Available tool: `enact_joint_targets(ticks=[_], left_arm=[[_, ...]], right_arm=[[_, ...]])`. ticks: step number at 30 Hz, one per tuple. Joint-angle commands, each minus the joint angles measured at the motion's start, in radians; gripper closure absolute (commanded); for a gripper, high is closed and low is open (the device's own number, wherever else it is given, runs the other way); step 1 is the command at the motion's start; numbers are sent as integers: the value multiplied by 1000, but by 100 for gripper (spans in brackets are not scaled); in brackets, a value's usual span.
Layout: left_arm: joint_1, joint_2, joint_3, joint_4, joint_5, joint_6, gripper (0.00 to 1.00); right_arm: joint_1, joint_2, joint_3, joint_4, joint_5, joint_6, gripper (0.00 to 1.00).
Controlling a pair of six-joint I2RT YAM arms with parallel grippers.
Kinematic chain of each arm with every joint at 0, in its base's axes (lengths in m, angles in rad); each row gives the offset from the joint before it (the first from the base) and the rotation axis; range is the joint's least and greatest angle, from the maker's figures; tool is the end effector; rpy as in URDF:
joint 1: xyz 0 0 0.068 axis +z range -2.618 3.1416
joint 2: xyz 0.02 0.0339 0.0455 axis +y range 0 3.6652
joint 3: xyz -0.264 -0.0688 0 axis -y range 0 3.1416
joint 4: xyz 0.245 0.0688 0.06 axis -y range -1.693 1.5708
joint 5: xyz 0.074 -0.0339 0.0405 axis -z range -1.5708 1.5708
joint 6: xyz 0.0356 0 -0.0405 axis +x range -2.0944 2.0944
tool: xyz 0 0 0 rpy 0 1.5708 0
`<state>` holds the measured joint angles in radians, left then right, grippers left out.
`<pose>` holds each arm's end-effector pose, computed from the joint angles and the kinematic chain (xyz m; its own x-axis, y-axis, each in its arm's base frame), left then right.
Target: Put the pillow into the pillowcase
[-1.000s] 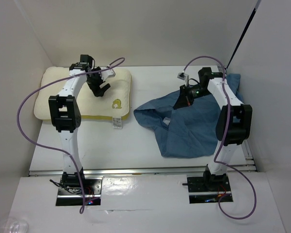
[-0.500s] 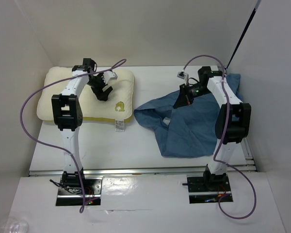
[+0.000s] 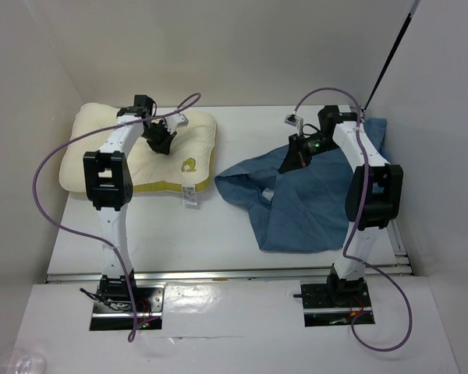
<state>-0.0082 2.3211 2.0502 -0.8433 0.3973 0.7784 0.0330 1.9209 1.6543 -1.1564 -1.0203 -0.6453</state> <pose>0.4991 -0.0179 0.2030 -0.5140 0.6517 -0.5578 0.7570 0.6504 0.0623 0.3751 0.0427 0.2632 -0.7040 -0.3380 -0.6246 -0.7086 0.3948 0.5849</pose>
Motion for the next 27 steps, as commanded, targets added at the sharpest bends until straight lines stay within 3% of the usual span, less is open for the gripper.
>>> enact_joint_targets(ticks=[1,4,13,21,27], left_arm=[[-24,37,-113,-63,29,-9,100],[-24,-51,-192,-7,18,-27,100],[72,-391,-343,-76,244,10,100],[83,-707,-423,-285,382,109,100],[41,-833,-482,-392,408,185,100]], right_arm=[[14,-2,44,-23,-4,-7,100],[15,-13,44,0,5,3,100],[33,-179,-59,194,57,111,100],[65,-344,-154,353,132,200,100],[100,-395,-201,376,150,234,100]])
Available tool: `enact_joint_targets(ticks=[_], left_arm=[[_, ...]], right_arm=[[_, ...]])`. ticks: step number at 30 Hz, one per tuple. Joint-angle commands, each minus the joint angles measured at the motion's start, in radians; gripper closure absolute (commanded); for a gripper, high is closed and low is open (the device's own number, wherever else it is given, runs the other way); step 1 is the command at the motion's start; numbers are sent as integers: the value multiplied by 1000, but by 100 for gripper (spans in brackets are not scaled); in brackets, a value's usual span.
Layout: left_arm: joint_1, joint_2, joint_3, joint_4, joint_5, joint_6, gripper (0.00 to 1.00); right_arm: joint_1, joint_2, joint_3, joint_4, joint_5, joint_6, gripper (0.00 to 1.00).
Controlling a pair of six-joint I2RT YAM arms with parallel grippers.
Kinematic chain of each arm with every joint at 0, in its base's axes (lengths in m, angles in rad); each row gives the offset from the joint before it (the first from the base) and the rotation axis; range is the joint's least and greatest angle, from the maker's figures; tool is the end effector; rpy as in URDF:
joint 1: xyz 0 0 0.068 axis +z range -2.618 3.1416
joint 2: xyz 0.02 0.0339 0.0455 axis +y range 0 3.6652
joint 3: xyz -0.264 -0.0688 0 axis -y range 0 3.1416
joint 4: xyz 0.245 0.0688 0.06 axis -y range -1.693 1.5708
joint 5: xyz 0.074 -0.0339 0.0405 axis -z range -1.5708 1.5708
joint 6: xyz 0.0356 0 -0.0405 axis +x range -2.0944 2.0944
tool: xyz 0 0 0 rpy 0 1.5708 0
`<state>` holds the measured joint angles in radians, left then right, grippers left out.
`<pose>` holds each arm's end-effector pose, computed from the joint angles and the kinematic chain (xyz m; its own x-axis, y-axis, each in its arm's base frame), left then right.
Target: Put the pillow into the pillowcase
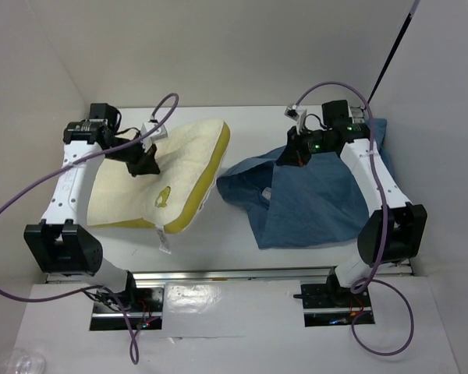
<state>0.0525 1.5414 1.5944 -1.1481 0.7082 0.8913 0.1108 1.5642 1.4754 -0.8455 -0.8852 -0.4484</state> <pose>0.3008 -0.0074 0.3605 -0.3575 0.5729 -0.7376 0.8525 0.5227 -0.0071 0.3200 0.0633 0.3379 -0.4917 -0.3309 -0.8055 -0.8216 0.4827 0.3033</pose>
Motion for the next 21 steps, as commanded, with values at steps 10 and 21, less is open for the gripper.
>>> enact_joint_targets(ticks=[10,21], left_arm=[[-114,-159,-132,-210,129,166,100],[-290,-195,-292,-138,109,129,100]], right_arm=[[70,-81,-52,98,61,74,100],[79,-81,-27,154,97,94,100]])
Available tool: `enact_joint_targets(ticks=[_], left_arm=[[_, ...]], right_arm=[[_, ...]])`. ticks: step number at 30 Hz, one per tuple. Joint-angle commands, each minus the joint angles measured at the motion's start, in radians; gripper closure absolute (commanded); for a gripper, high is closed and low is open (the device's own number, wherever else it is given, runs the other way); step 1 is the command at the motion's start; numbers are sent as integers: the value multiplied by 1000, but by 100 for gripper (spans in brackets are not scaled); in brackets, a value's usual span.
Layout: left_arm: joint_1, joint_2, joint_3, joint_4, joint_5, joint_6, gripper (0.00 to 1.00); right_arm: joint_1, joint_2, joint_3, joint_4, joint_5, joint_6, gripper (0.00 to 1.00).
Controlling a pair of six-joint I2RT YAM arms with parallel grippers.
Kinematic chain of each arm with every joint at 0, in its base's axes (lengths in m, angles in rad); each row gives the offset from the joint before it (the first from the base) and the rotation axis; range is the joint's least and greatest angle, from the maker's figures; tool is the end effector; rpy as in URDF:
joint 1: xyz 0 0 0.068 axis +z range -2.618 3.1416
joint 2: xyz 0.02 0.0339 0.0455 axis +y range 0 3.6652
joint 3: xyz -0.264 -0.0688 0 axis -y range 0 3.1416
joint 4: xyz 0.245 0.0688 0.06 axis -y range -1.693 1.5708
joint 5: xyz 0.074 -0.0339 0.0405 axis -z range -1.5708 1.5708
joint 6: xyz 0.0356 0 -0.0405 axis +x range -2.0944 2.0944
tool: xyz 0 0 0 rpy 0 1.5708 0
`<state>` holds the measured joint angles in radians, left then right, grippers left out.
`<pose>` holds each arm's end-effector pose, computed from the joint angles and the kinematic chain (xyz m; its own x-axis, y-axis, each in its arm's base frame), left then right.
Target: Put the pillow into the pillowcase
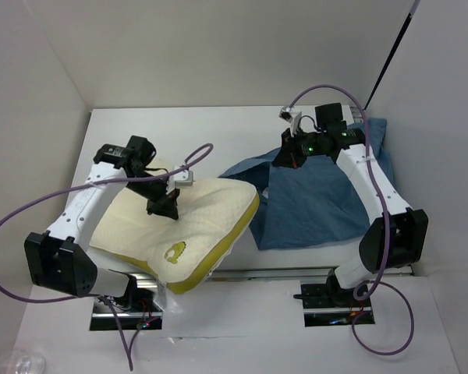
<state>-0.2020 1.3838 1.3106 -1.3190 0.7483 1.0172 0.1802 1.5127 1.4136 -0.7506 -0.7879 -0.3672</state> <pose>0.2277 -0.0714 0.3163 -0.2811 0.6939 -0.6630 0.9596 0.1968 -0.2009 0.3101 0.0822 0.3381 -0.4790 -0.3446 -0.8073 -0.8130 0.5210 0.2599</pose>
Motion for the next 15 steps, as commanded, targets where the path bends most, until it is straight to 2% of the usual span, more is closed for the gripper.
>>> enact_joint_targets(ticks=[1,8,15], left_arm=[[-36,-28,-17,56,69,-8,100],[-82,85,-17,173,60,-68,100],[-102,219,76,242,51,-111,100]], right_arm=[[10,-20,35,59,-10,13,100],[10,-20,56,8,-31,13,100],[19,-39,65,-35,-51,-5,100]])
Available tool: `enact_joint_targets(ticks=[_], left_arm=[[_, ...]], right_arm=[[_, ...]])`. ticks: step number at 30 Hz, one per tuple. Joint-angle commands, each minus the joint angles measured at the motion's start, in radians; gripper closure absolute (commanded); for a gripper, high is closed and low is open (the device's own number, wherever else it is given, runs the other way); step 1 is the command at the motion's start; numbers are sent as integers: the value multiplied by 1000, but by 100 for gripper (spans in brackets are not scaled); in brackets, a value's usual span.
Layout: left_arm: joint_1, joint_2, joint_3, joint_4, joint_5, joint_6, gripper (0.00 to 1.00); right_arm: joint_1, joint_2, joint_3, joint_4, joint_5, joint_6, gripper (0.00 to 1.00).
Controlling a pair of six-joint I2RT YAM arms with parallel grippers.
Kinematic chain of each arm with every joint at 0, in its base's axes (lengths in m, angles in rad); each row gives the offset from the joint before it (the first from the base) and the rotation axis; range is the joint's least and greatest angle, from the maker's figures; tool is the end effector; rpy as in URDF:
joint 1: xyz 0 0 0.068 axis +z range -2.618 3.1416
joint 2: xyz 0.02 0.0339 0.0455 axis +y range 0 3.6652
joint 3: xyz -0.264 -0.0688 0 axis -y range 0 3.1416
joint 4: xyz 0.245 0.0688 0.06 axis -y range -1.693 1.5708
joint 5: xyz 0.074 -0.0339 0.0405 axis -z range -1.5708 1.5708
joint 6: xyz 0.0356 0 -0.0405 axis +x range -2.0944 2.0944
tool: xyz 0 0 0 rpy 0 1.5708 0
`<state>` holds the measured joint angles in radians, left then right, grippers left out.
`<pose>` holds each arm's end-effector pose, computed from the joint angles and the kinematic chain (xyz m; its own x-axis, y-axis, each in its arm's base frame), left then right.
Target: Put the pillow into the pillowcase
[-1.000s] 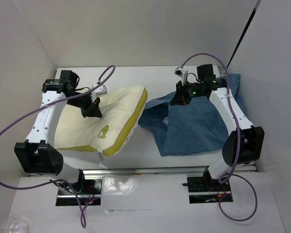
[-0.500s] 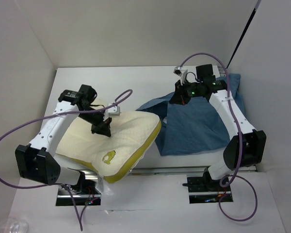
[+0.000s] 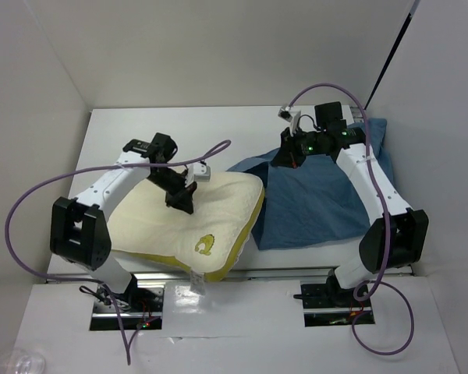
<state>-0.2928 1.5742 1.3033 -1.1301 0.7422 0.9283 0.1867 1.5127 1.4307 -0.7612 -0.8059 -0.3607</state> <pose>0.2707 -0.1067 0.2710 -0.3076 0.7090 -0.6346 0.9485 0.1753 -0.2639 0.3091 0.0845 0.3431 -0.4748 -0.3384 -0.8124 -0.8204 0.5044 0.2694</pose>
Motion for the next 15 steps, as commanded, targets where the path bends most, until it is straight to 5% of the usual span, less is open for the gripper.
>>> enact_joint_targets(ticks=[1,15], left_arm=[[-11,29,83,53,57,-22,100],[-20,205,203,153,23,-102,100]], right_arm=[[13,-39,48,-24,-44,-12,100],[42,-86,2,-109,-111,-63,100]])
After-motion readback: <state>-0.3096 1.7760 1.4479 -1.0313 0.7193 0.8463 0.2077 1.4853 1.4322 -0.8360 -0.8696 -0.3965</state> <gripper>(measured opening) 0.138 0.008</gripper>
